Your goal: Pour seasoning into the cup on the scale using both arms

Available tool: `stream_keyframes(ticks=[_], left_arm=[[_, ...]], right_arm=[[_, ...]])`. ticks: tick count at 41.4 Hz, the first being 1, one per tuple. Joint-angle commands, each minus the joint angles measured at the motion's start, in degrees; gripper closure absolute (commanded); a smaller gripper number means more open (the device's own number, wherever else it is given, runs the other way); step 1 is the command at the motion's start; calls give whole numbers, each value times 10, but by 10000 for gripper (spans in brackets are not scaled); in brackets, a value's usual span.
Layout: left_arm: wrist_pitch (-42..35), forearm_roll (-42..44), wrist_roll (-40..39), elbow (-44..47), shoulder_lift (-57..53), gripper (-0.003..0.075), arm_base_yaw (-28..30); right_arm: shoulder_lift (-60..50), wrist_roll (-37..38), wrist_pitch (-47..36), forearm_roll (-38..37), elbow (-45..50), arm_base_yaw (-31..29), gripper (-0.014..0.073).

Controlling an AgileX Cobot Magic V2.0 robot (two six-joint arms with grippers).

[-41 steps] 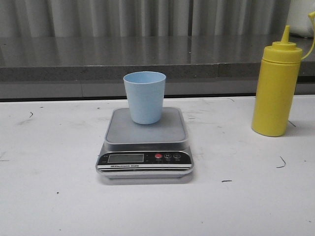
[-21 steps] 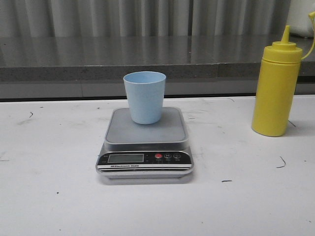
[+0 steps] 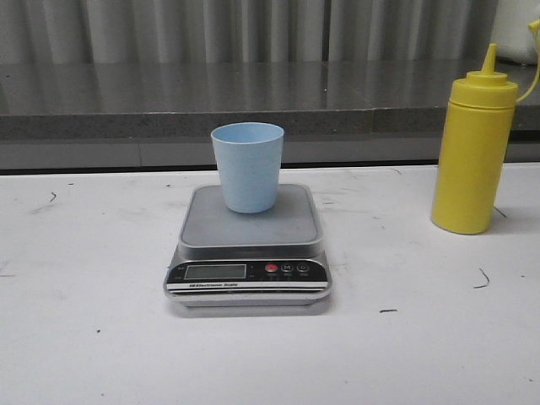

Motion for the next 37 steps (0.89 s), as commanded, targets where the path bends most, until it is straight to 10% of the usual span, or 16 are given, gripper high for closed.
stream_keyframes(ticks=[1, 19, 37], left_arm=[[-122, -14, -6, 53, -65, 740, 62], [-374, -54, -6, 327, -242, 740, 133], [-390, -54, -6, 345, -248, 740, 125]], right_arm=[[5, -7, -41, -5, -15, 1, 662], [5, -7, -41, -5, -15, 1, 662], [5, -7, -40, -5, -15, 1, 662]])
